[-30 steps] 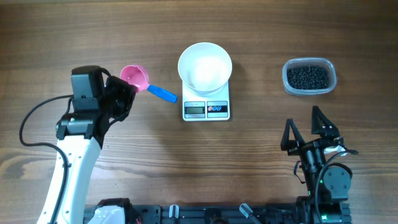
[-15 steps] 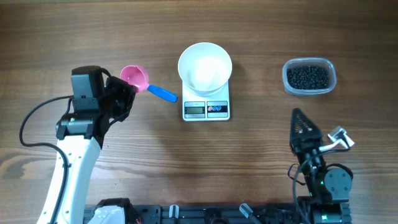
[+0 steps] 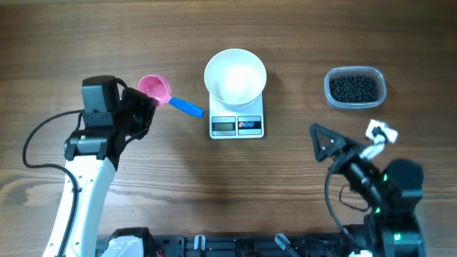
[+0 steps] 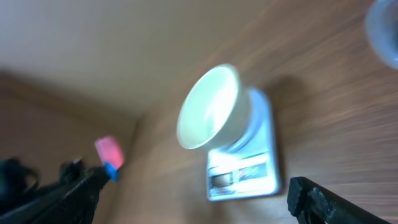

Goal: Scoop item into bowl and weigh 150g on scale
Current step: 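Carry the scoop toward the scale and reach the right gripper to its blue handle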

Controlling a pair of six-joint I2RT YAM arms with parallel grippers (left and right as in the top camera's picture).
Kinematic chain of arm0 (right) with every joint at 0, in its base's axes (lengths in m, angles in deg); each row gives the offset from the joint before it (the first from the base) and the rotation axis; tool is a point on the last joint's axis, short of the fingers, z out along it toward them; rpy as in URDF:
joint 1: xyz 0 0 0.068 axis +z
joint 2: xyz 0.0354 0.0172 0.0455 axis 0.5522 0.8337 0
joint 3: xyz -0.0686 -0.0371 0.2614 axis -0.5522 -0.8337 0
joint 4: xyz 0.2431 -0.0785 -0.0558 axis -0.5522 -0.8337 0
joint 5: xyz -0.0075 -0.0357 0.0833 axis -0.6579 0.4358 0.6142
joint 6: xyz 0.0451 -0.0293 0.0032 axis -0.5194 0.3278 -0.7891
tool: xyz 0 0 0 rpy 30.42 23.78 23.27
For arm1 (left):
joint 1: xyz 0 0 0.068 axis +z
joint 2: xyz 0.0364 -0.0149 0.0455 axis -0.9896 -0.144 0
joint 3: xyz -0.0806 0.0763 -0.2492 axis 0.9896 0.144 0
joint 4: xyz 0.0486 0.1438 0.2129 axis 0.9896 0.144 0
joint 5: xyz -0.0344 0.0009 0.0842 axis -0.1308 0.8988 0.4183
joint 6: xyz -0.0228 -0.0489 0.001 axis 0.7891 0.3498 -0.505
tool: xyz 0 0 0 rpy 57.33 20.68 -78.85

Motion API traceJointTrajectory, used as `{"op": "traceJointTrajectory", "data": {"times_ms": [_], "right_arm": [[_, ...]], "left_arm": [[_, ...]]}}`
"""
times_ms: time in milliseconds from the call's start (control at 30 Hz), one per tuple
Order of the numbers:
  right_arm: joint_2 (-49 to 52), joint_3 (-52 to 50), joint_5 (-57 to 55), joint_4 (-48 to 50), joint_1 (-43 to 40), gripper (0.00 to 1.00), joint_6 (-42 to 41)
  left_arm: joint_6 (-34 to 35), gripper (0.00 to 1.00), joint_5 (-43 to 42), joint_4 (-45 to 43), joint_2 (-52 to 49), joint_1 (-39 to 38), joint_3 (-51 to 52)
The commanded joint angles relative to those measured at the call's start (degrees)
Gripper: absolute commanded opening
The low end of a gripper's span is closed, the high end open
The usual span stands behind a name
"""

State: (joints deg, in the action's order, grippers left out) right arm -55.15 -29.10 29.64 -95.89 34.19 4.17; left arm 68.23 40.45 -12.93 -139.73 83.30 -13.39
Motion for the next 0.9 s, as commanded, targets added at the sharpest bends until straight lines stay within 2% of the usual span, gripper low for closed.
{"op": "traceJointTrajectory", "data": {"times_ms": [0,167,300,400,533,867], "right_arm": [[7.8,4.3,18.2,3.3,0.2,1.0,1.7],[16.7,4.3,27.9,8.3,0.2,1.0,-1.0],[22.6,4.3,34.1,13.6,1.7,1.0,3.1],[24.7,4.3,33.4,17.5,5.5,1.0,5.3],[26.1,4.3,25.1,20.0,12.6,1.0,5.2],[26.3,4.3,3.6,24.1,28.7,0.99,5.3]], "left_arm": [[3.6,0.04,-4.1,0.0,1.0,0.1,-0.8],[6.0,0.04,-9.0,0.2,1.0,0.0,-0.8],[6.6,0.04,-10.1,0.4,1.0,-2.2,-0.8],[7.8,0.04,-10.1,0.4,1.0,-4.9,-0.8],[11.8,0.04,-8.8,0.4,1.0,-9.1,-0.8],[14.3,0.04,-6.7,0.4,1.0,-13.2,-0.8]]}}
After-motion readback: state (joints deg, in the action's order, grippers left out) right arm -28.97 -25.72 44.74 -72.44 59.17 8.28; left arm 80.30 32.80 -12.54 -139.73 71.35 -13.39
